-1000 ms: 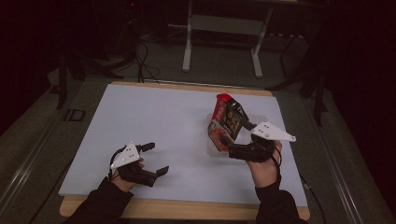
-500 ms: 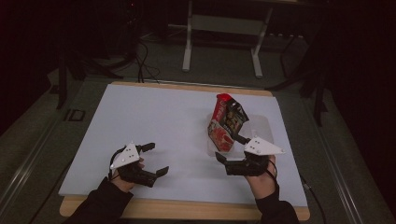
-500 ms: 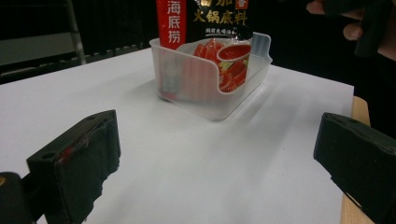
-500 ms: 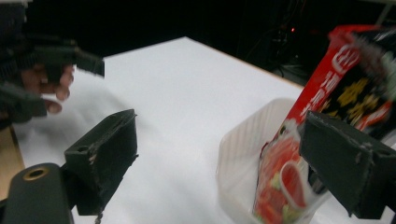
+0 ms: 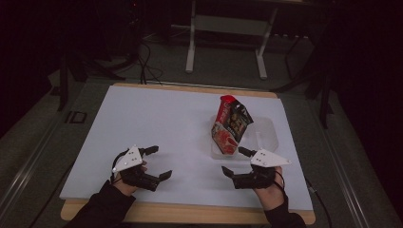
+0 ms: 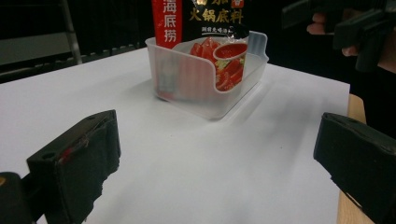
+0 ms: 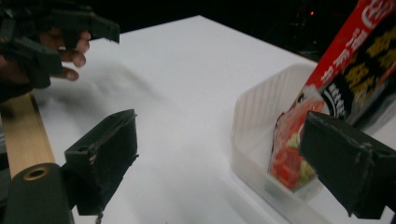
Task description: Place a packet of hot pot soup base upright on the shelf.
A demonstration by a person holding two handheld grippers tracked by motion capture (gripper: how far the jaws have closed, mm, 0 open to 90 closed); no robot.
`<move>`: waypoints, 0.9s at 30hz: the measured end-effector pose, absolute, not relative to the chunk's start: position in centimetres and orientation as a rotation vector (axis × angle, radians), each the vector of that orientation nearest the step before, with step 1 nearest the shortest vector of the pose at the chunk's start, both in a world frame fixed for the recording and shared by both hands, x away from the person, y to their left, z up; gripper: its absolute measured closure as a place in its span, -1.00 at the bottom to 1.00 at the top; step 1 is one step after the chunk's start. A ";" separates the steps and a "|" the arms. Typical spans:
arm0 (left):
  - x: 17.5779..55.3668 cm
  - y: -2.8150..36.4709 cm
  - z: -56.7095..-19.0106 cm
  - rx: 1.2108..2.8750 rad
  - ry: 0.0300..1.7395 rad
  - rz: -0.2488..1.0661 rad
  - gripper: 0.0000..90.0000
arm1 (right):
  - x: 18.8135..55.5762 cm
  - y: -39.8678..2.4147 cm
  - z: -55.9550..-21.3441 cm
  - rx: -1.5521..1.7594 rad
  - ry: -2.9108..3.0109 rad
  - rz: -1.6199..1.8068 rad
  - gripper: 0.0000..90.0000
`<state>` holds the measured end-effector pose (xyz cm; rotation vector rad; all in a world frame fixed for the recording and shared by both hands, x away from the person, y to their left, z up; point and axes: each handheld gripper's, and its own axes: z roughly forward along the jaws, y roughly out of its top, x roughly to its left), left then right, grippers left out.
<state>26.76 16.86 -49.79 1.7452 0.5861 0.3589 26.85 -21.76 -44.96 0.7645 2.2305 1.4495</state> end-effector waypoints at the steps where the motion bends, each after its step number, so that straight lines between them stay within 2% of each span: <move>1: 26.8 16.9 -49.8 1.746 0.585 0.359 -0.97 | 26.8 -21.9 -45.1 0.763 2.240 1.446 -0.74; 27: 26.8 16.6 -50.0 1.761 0.572 0.351 -0.97 | 26.5 -23.9 -47.6 0.829 2.375 1.333 -0.70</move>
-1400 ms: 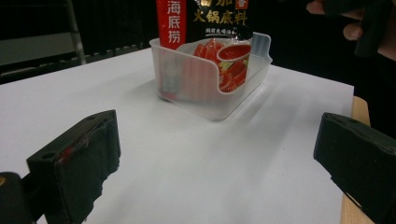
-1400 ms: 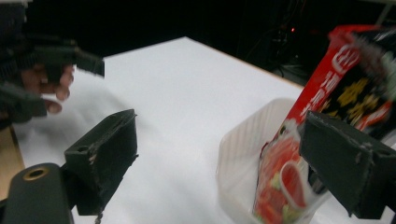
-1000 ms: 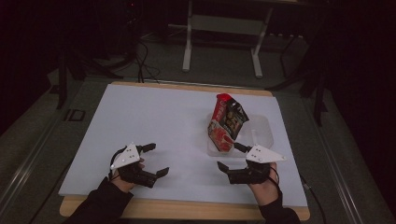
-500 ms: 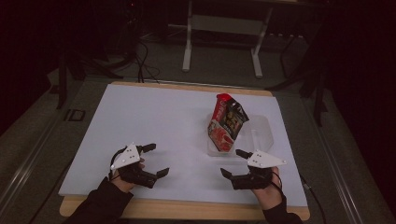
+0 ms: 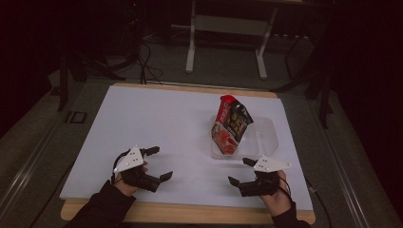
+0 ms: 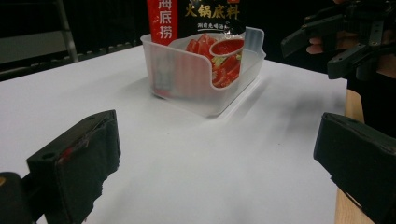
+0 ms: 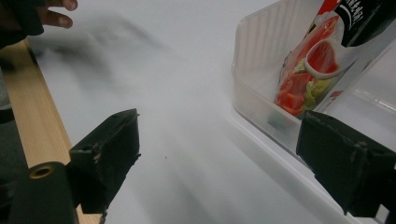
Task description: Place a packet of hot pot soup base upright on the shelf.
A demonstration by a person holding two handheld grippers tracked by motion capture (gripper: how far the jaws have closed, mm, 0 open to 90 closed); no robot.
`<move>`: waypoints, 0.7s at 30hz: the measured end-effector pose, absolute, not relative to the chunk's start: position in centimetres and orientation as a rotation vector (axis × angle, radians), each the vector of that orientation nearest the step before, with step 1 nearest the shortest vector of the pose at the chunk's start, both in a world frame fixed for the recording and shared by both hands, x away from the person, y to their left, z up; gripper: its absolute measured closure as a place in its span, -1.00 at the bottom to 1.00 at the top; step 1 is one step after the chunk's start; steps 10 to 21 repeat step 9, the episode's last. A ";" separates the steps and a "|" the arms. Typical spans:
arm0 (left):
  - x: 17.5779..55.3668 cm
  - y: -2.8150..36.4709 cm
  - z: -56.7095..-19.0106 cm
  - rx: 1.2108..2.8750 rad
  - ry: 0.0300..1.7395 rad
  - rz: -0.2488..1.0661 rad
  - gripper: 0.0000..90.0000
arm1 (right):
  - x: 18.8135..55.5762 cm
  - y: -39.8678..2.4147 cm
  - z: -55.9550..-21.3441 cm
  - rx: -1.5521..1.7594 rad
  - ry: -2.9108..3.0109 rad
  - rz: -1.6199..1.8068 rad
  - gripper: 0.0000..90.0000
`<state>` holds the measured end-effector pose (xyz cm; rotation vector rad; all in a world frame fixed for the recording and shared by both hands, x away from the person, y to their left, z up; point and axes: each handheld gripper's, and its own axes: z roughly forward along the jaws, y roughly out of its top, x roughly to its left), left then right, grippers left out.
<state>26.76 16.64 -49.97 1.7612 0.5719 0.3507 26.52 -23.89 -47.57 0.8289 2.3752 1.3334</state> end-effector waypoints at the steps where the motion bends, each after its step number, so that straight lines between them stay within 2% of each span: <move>1: 26.8 16.6 -50.0 1.764 0.571 0.350 -0.97 | 26.5 -23.9 -47.6 0.829 2.379 1.330 -0.70; 21: 26.8 16.6 -50.0 1.766 0.570 0.345 -0.97 | 26.7 -23.6 -47.9 0.808 2.416 1.310 -0.70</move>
